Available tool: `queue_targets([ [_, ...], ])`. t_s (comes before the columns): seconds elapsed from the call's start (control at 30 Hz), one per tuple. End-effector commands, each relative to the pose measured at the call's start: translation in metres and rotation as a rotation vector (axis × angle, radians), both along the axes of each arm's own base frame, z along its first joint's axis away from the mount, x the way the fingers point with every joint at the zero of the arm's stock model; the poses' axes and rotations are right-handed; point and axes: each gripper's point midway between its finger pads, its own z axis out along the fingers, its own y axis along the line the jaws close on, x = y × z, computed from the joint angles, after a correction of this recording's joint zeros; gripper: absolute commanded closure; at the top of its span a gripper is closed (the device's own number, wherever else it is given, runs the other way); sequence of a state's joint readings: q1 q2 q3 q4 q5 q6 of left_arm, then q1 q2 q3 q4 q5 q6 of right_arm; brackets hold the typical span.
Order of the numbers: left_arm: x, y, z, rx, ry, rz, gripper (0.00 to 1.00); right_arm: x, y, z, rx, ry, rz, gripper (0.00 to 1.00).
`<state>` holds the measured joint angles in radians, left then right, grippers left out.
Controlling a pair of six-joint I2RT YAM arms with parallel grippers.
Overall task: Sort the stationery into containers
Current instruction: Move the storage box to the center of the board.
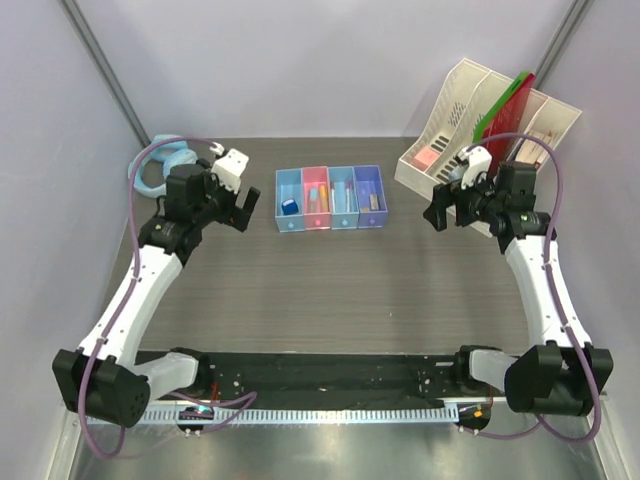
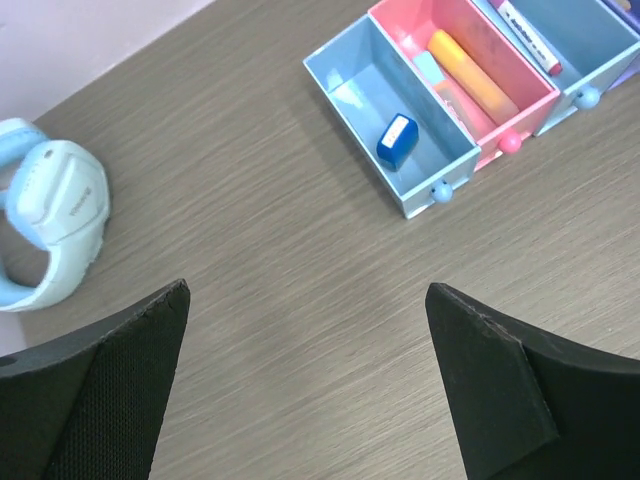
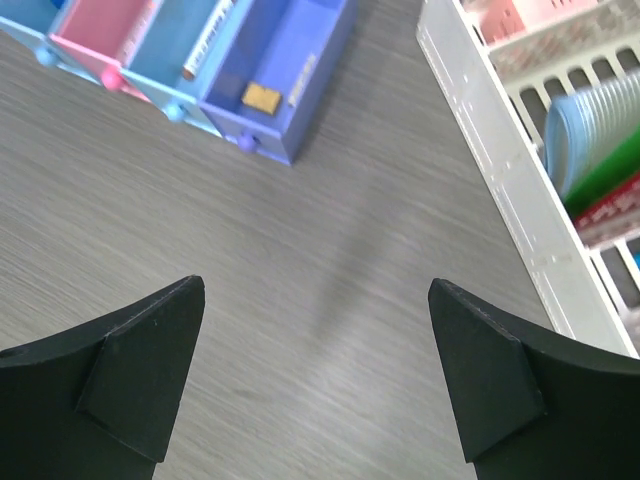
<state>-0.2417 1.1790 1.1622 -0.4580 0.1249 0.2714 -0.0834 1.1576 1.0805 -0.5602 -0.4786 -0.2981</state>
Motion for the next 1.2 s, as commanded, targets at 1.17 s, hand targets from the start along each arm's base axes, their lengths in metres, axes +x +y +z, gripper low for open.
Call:
queue_targets([
  [1.17, 0.185, -0.064, -0.142, 0.066, 0.115, 0.094, 0.0, 0.186, 0.1, -0.118, 0.004, 0.165, 0.023, 0.0],
])
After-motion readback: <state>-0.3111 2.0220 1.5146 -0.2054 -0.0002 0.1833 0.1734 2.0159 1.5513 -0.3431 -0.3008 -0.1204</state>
